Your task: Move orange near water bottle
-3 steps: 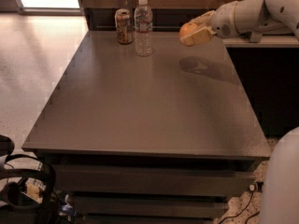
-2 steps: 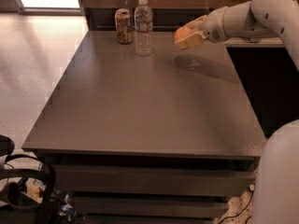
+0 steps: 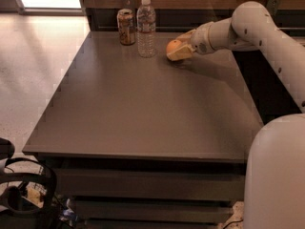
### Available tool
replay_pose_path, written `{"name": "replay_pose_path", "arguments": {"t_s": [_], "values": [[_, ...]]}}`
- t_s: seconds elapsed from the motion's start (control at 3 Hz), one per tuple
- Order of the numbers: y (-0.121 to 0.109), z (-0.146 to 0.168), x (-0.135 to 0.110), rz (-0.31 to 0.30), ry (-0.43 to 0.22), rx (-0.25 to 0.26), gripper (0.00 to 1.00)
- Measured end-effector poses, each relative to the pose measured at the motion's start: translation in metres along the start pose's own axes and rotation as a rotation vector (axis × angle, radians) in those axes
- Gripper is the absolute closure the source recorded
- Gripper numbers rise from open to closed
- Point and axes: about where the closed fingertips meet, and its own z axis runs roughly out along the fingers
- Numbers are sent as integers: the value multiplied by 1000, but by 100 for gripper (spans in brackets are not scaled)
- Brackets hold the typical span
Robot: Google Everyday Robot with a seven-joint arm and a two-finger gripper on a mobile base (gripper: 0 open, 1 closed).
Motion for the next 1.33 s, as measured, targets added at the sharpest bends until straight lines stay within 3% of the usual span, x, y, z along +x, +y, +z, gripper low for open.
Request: {"name": "replay_pose_path", "arguments": {"t_s": [0.33, 0.67, 1.0, 1.33], "values": [[2, 5, 1, 1, 0, -5, 85], [4, 8, 1, 2, 0, -11, 62], [6, 12, 1, 2, 0, -16, 38], [8, 16, 1, 3, 0, -23, 7]]}}
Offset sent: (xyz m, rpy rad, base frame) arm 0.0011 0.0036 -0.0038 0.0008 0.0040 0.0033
